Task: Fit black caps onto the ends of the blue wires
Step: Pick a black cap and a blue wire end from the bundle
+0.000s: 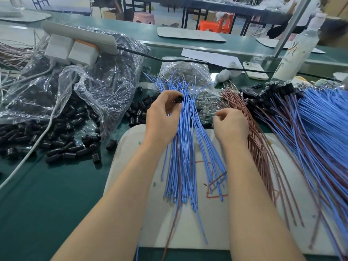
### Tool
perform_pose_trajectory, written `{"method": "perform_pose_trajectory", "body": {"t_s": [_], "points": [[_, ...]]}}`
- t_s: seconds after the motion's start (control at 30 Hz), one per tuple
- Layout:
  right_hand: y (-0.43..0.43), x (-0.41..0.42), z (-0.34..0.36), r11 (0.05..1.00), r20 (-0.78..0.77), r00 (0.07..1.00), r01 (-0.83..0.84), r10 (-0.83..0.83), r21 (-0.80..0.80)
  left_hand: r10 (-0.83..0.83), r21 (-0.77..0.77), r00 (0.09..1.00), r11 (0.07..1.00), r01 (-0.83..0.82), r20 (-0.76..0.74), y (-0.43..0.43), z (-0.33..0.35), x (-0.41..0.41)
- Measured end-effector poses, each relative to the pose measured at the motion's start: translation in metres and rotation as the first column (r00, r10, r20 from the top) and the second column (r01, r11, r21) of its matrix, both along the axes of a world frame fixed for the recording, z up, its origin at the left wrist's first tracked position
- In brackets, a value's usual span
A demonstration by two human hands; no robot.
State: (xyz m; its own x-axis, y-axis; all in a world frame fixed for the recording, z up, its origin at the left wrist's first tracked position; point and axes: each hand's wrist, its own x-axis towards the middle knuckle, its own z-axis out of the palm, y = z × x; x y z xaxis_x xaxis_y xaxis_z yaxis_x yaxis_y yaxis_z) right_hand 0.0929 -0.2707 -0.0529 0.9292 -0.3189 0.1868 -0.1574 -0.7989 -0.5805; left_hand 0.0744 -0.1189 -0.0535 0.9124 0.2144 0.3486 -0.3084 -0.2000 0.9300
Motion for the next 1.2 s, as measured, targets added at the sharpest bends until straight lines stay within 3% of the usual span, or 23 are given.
{"method": "perform_pose_trajectory", "body": {"t_s": [0.17,0.5,0.8,0.87,1.0,1.13,1.2], "points": [[0.010,-0.002,-0.004,0.997,-0.084,0.996,0.003,-0.009,-0.073,-0.024,-0.021,1.000,0.999,0.024,0.008,0.000,0.000,-0.001],[0.008,-0.001,-0.003,1.000,-0.068,0.998,-0.016,0.015,-0.014,-0.033,-0.033,0.999,0.999,0.033,0.012,0.000,0.001,-0.001],[0.002,0.005,-0.005,0.981,0.040,0.997,0.052,-0.061,0.188,-0.029,-0.028,1.000,0.999,0.029,0.000,0.001,0.001,-0.001],[0.000,0.007,-0.003,0.922,0.105,0.994,-0.001,-0.043,0.387,-0.030,-0.029,1.000,0.999,0.030,-0.006,0.001,0.001,-0.001],[0.001,0.003,0.008,0.642,0.182,0.983,-0.165,0.040,0.749,-0.028,-0.021,1.000,0.999,0.028,-0.013,0.001,0.001,-0.001],[0.007,0.000,0.014,0.427,0.218,0.969,-0.246,0.115,0.870,-0.028,-0.014,1.000,1.000,0.028,-0.008,0.000,0.002,-0.001],[0.009,-0.001,0.014,0.451,0.199,0.970,-0.241,0.139,0.860,-0.026,-0.008,1.000,1.000,0.026,-0.004,0.000,0.002,-0.001]]}}
